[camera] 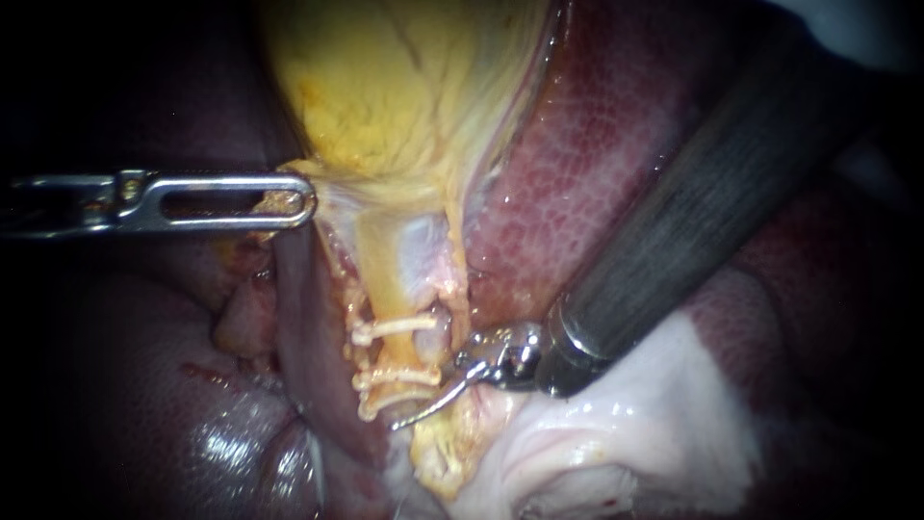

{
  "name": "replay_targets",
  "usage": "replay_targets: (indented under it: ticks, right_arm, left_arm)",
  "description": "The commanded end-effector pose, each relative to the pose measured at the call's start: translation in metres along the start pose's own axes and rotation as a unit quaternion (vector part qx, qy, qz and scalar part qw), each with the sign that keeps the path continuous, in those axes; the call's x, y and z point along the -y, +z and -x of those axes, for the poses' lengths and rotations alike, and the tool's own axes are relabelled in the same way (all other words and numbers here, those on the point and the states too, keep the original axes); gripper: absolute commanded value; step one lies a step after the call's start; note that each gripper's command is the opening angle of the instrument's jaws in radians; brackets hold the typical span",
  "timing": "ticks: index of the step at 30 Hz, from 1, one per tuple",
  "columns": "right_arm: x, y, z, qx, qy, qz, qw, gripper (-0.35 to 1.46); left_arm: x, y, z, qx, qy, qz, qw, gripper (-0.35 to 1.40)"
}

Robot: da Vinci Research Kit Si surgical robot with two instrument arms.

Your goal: Go to the cutting position left tube

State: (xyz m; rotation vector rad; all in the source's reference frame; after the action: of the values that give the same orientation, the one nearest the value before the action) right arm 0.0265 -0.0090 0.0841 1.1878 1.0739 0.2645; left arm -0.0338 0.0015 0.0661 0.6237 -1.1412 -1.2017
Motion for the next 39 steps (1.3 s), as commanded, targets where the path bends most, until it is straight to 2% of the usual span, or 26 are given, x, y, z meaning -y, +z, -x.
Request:
replay_targets:
  ticks: [1, 20, 31, 39]
  right_arm:
    - [0.0, 0.0, 0.0, 0.0, 0.0, 0.0, 1.0, 1.23]
    - [0.0003, -0.0012, 0.0004, -0.003, 0.0, 0.0, 1.0, 1.23]
    - [0.0012, -0.0072, -0.0017, -0.012, 0.009, 0.058, 0.9982, 1.3]
    - [0.0007, -0.0071, -0.0022, -0.016, 0.006, 0.064, 0.9978, 1.31]
  left_arm:
    - [0.0, 0.0, 0.0, 0.0, 0.0, 0.0, 1.0, -0.35]
    - [0.0, -0.0001, 0.0, 0.0, 0.0, 0.0, 1.0, -0.35]
    - [0.0, -0.0001, 0.0, 0.0, 0.0, 0.0, 1.0, -0.35]
    - [0.0, -0.0002, 0.0, 0.0, 0.0, 0.0, 1.0, -0.35]
